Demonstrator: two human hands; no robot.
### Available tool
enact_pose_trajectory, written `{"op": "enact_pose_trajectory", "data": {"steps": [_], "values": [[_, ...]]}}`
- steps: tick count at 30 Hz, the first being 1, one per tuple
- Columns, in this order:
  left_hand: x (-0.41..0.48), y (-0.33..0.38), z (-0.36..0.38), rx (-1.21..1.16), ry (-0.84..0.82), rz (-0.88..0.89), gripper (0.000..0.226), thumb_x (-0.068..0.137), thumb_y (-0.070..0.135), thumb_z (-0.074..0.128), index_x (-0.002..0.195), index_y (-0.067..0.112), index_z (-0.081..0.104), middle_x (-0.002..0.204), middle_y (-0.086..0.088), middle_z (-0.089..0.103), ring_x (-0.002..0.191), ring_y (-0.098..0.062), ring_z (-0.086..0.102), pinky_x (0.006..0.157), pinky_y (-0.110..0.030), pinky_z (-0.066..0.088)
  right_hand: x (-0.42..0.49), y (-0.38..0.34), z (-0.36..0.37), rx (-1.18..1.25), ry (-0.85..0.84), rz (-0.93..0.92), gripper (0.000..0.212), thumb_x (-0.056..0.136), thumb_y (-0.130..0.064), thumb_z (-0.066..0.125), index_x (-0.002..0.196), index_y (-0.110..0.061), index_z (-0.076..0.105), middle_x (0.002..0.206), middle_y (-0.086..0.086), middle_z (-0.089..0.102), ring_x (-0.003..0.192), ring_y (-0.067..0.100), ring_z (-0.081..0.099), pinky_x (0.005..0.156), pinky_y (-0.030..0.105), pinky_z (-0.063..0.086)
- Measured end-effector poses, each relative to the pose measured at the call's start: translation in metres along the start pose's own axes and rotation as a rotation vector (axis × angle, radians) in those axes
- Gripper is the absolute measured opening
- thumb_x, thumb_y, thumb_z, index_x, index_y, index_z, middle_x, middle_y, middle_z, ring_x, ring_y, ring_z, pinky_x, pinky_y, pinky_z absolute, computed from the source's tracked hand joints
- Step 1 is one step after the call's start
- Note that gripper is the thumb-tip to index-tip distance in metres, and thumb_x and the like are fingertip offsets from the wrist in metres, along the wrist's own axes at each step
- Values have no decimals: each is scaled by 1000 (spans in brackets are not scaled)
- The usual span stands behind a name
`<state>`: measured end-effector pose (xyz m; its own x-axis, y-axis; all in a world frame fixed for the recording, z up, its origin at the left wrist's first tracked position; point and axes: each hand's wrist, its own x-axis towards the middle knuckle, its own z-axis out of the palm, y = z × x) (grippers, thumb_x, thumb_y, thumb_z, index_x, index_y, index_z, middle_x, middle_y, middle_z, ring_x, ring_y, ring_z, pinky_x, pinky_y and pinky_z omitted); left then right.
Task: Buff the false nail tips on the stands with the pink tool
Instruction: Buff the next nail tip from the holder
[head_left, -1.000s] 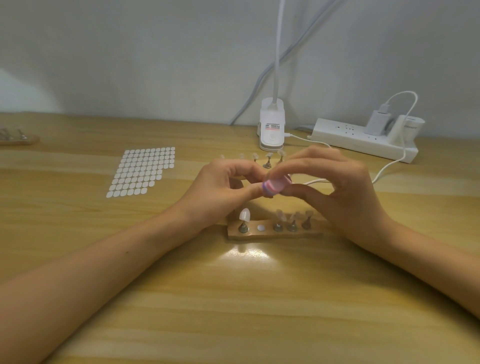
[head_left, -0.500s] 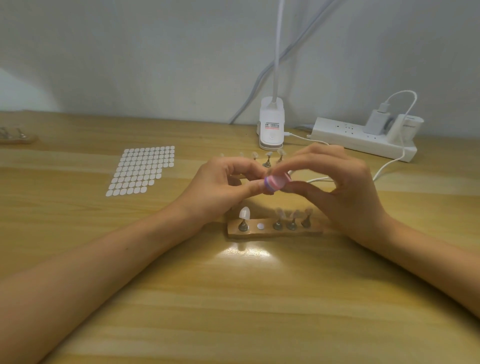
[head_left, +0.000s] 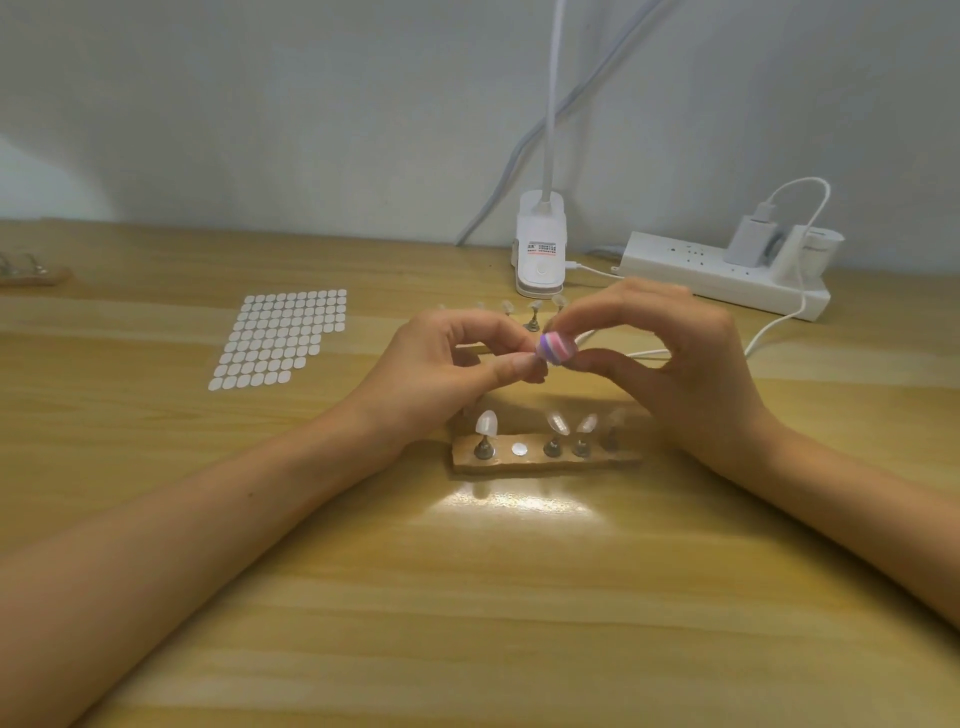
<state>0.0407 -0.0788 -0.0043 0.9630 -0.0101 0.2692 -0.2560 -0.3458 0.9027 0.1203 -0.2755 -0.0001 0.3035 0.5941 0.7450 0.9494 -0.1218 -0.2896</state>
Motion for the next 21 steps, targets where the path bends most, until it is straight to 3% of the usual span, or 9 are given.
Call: {"op": "enact_pose_trajectory", "data": {"steps": [2, 4, 8, 12, 15, 18, 21], "values": [[0, 1, 0, 2, -2, 3, 2, 86, 23, 74, 87, 24, 76, 92, 1, 78, 98, -20, 73, 97, -48, 52, 0, 0, -1, -2, 7, 9, 19, 86, -20, 73, 93, -3, 75, 93, -2, 74, 89, 10, 69, 82, 42, 53], [-2, 2, 0, 7, 3, 2, 10, 83, 30, 74, 89, 23, 76, 95, 0, 79, 99, -39, 70, 95, -59, 50, -1, 0, 1, -47, -1, -12, 17, 85, -21, 74, 94, -7, 76, 94, -4, 74, 90, 13, 69, 84, 49, 50], [-1, 3, 1, 13, 15, -4, 5, 88, 21, 74, 86, 25, 76, 90, 2, 78, 99, -30, 72, 94, -59, 50, -1, 0, -1, -23, 7, 9, 19, 86, -21, 73, 92, -3, 75, 92, -2, 74, 88, 12, 69, 82, 44, 51], [-3, 5, 1, 7, 13, -3, 11, 83, 32, 75, 88, 23, 77, 94, 0, 78, 98, -53, 65, 92, -67, 49, -2, -1, 1, -71, 4, -26, 15, 86, -22, 74, 91, -7, 76, 92, -4, 74, 88, 14, 69, 84, 49, 48], [-2, 4, 1, 16, 7, -15, 2, 88, 25, 75, 87, 25, 77, 90, 3, 78, 97, -51, 65, 92, -64, 50, -2, 0, -2, -44, 3, 14, 14, 85, -18, 75, 89, -5, 75, 91, -4, 73, 87, 13, 69, 84, 49, 49], [-2, 5, 0, -1, 22, -7, 12, 82, 34, 75, 88, 24, 77, 92, 2, 78, 97, -53, 65, 90, -67, 50, -2, -1, 0, -73, -2, -26, 15, 86, -23, 73, 92, -9, 75, 93, -5, 73, 89, 13, 68, 84, 50, 49], [-1, 4, 1, 14, 16, -4, 3, 87, 27, 75, 89, 25, 77, 90, 4, 78, 98, -47, 67, 90, -63, 52, -2, -1, -1, -59, -5, 12, 18, 86, -23, 72, 92, -5, 75, 92, -5, 74, 89, 13, 69, 83, 50, 50]]}}
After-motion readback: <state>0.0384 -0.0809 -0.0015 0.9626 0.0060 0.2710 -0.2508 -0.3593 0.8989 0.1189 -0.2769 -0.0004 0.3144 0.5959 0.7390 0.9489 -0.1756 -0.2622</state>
